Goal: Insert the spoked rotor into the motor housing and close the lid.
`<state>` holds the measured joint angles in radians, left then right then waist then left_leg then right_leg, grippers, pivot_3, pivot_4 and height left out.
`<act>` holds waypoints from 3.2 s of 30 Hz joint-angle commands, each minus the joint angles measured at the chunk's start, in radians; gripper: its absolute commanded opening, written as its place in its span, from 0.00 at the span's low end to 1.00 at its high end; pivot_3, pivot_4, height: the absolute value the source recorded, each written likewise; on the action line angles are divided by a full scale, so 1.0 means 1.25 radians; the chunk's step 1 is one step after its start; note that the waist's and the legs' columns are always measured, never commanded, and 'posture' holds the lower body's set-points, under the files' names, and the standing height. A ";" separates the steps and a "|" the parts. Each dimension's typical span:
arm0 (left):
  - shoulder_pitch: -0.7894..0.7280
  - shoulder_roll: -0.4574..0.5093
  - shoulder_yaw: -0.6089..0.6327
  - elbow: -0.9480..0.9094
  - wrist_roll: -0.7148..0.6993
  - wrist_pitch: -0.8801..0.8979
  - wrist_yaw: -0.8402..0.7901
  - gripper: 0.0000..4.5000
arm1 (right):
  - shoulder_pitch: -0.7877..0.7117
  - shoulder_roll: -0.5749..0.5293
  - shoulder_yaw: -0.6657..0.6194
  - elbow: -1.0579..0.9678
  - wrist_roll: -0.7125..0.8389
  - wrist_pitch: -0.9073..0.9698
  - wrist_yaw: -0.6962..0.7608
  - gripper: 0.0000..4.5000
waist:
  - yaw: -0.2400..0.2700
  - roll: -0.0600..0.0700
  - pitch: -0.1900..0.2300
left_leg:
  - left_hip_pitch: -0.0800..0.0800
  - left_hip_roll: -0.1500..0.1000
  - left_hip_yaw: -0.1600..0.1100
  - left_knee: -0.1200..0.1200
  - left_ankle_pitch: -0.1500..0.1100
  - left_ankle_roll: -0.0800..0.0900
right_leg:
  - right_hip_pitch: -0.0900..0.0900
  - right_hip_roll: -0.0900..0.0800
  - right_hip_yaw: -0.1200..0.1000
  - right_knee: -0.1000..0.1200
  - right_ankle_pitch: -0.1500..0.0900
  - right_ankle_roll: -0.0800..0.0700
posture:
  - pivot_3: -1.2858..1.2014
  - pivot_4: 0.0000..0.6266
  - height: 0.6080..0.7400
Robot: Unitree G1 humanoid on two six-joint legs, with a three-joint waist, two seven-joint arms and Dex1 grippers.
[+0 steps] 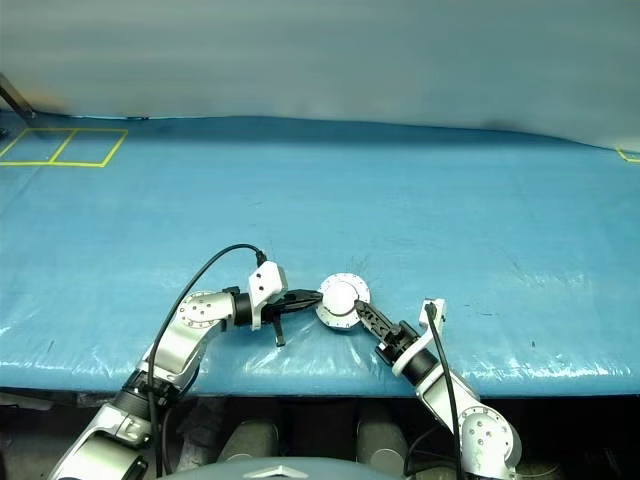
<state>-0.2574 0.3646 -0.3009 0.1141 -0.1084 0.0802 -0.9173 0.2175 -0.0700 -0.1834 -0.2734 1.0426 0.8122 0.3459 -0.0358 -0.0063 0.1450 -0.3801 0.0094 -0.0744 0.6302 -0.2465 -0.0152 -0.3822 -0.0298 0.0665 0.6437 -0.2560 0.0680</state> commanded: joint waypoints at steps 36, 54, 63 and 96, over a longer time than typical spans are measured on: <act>0.061 0.010 0.161 -0.179 -0.223 0.154 -0.001 0.00 | -0.066 0.087 0.005 0.066 -0.014 -0.016 -0.144 0.27 | -0.015 0.001 0.001 | -0.002 0.003 0.000 -0.002 0.000 0.000 | -0.005 0.003 0.001 0.002 0.002 0.002 | 0.52 0.24 1.00; 0.159 -0.024 0.300 -0.263 -0.437 0.320 0.079 0.08 | -0.221 0.149 -0.024 -0.025 0.289 -0.022 -0.156 0.27 | -0.019 0.004 0.006 | -0.017 0.001 0.000 0.000 0.000 -0.001 | -0.020 0.002 0.001 0.005 0.005 -0.002 | 0.52 0.24 1.00; 0.196 -0.089 0.352 -0.322 -0.669 0.416 0.091 0.73 | -0.262 0.120 0.015 -0.044 0.328 -0.023 -0.172 0.27 | -0.020 0.004 0.006 | -0.017 0.001 0.001 0.002 0.000 -0.001 | -0.021 0.002 0.001 0.009 0.005 -0.002 | 0.52 0.24 1.00; 0.088 -0.336 0.356 -0.168 -0.753 0.452 0.220 0.99 | -0.262 0.047 0.071 -0.039 0.313 -0.020 -0.234 0.27 | -0.020 0.003 0.008 | -0.021 0.001 -0.001 0.015 0.000 -0.001 | -0.021 0.003 0.001 0.014 0.006 -0.001 | 0.52 0.24 1.00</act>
<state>-0.1478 -0.0558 0.1587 -0.0555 -1.0292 0.6283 -0.6359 -0.0950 -0.0226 -0.0968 -0.2900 1.4184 0.8067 0.0444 -0.0602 -0.0032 0.1548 -0.4069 0.0100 -0.0752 0.6487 -0.2460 -0.0161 -0.4086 -0.0260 0.0675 0.6612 -0.2487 0.0666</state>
